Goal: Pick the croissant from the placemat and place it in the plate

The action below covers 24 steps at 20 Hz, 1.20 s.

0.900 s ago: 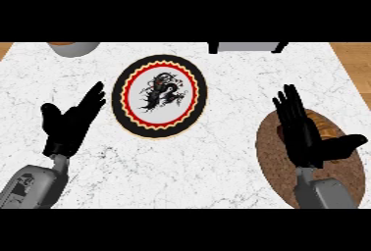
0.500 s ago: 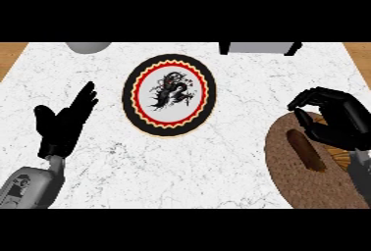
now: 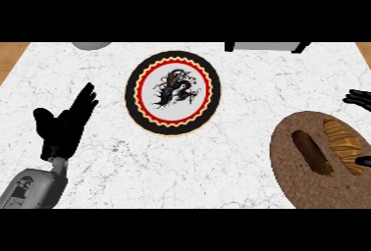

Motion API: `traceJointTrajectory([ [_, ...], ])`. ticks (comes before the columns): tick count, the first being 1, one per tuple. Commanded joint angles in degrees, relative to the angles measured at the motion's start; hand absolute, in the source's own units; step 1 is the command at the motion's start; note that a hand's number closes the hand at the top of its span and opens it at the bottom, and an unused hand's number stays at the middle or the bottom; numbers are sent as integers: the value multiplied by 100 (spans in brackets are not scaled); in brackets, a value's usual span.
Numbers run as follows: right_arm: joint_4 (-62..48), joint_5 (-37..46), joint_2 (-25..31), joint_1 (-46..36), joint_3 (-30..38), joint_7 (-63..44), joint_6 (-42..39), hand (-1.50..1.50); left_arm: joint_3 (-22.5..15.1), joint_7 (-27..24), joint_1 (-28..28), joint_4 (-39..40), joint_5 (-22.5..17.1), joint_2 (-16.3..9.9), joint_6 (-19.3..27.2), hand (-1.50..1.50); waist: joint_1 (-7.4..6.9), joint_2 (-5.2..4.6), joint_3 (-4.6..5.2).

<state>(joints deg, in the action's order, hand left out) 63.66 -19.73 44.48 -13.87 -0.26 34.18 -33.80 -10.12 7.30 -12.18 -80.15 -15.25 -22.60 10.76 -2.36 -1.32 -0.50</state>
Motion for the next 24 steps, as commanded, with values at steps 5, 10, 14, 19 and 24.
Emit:
traceJointTrajectory([
  [5,-741,1535,905,-205,-448,1957,-574,-150,26,-76,-198,223,18,82,-79,0,-25,-10,0],
  [10,-1235,2028,1156,-405,-803,2636,-290,-150,106,-120,-116,365,37,104,-58,0,-19,23,16],
  [14,-1447,2619,1353,-450,-1366,2842,-24,-150,77,-38,-10,192,-38,93,-185,0,-71,36,17],
  [19,-1840,3267,1312,-837,-1864,3151,572,-150,138,-21,-150,277,99,76,-113,0,-25,53,27],
  [24,-2524,3994,1023,-1432,-2256,3162,1251,-150,176,38,-44,132,115,111,-111,0,-38,70,31],
])
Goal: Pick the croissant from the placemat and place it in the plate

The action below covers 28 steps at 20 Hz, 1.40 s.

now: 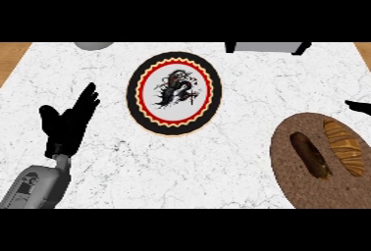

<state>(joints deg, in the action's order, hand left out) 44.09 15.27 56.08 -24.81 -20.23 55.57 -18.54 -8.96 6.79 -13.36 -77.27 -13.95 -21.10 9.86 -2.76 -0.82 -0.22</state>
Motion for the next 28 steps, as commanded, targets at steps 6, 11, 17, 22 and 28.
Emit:
traceJointTrajectory([
  [6,-1088,1078,-320,-895,-574,1048,-94,-150,139,-65,381,-262,11,-69,-178,0,47,34,11],
  [11,-1407,1394,-747,-1136,-761,912,-18,-150,291,158,248,-253,24,-81,-196,0,133,46,15],
  [17,-1990,1756,-1182,-1440,-732,835,469,-150,363,116,96,1,164,126,-195,0,156,38,15],
  [22,-2402,1999,-1462,-1509,-735,819,767,-150,346,27,24,92,318,260,-208,0,158,35,14],
  [28,-2532,2402,-1713,-1540,-864,771,1014,-150,359,320,174,-250,354,306,-221,0,140,45,13],
])
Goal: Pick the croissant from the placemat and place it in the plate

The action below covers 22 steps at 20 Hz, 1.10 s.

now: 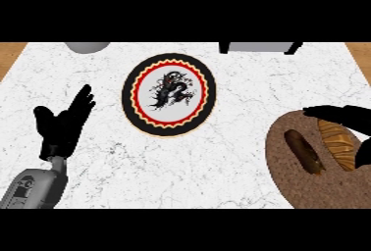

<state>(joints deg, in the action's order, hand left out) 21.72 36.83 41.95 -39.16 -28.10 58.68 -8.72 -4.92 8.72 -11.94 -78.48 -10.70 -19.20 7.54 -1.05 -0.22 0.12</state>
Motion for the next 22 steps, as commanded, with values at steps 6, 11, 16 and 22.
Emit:
traceJointTrajectory([
  [6,269,396,-117,325,-264,1027,246,150,16,-159,247,-57,124,143,-20,0,57,16,-16],
  [11,260,238,-61,457,-108,1189,217,150,122,-287,394,-154,117,53,-135,0,42,8,-18],
  [16,1122,264,-2522,-143,-466,-1344,-161,150,64,-54,54,-16,114,72,-143,0,-162,75,33],
  [22,1594,269,-3932,-715,-343,-2895,-74,150,-49,-38,85,76,159,139,-171,0,-218,188,43],
])
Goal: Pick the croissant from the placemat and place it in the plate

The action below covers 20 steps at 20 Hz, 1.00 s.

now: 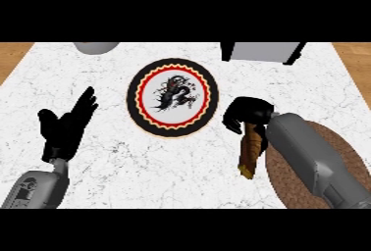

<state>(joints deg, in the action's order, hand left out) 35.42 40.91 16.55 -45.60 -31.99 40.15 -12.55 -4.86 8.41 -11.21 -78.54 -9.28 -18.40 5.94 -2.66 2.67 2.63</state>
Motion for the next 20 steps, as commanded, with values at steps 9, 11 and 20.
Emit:
traceJointTrajectory([
  [9,1881,-411,-1641,-607,338,-3747,2647,150,8,35,-21,148,18,33,14,0,18,-42,-257],
  [11,2112,-347,-1646,-723,108,-4550,3063,150,15,24,-104,168,2,67,14,0,-51,-76,-248],
  [20,2874,-384,-1654,-1159,-1382,-8211,4645,150,-12,-51,-183,121,55,98,-42,0,-108,-245,-251],
])
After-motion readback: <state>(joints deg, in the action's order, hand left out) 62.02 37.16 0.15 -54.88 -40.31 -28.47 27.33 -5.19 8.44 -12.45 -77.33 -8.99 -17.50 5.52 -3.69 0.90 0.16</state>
